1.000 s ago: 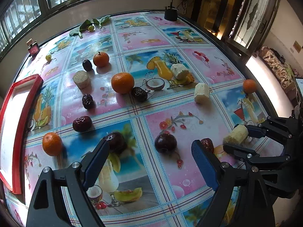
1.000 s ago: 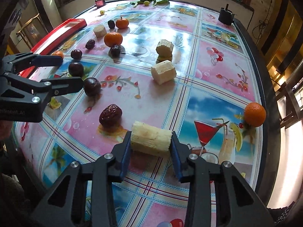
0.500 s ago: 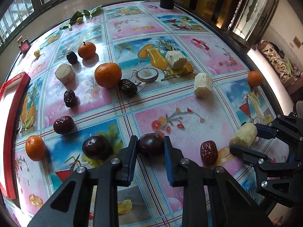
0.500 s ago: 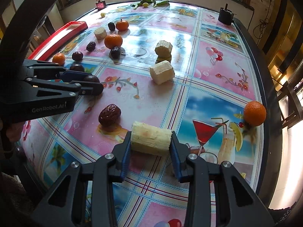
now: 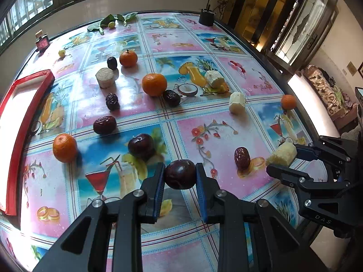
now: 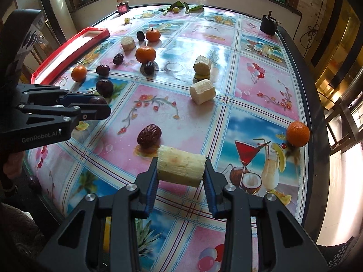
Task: Organize fruits
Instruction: 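Grasp the white cylindrical piece with the right gripper while the left grasps a dark plum, then carry both held pieces into the red tray and open both grippers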
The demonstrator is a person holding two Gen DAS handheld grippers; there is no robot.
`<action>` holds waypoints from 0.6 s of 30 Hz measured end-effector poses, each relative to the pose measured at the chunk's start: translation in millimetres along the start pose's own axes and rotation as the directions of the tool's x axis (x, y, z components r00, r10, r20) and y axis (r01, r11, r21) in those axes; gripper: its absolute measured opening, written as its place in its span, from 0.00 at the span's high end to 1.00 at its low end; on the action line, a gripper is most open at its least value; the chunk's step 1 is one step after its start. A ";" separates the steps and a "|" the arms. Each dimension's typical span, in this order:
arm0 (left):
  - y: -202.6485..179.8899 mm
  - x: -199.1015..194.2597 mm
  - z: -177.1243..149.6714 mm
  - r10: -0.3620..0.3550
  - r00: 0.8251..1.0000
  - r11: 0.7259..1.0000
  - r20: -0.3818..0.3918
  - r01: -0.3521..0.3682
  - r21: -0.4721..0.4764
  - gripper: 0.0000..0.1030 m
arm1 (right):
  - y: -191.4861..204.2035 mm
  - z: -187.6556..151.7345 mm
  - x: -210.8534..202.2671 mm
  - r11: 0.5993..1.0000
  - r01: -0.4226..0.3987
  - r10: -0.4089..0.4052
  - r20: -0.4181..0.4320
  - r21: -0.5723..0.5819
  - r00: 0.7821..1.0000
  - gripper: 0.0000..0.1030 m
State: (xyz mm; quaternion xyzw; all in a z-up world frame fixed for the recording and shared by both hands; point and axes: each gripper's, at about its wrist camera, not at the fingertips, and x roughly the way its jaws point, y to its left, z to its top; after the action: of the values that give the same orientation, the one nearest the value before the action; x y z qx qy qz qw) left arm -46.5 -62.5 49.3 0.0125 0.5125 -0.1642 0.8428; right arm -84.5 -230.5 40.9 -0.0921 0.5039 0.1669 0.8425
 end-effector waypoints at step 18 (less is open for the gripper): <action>153.3 -69.7 -26.8 0.172 0.981 0.962 0.095 -0.146 -0.230 0.75 | 175.5 97.6 26.3 0.958 -0.209 0.216 0.016 -0.196 0.976 0.63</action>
State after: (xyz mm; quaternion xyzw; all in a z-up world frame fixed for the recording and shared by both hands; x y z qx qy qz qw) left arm -54.4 105.9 74.5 -0.0500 0.4760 -0.0381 0.8772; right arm -58.8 -31.3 66.5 -0.1157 0.4764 0.3063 0.8160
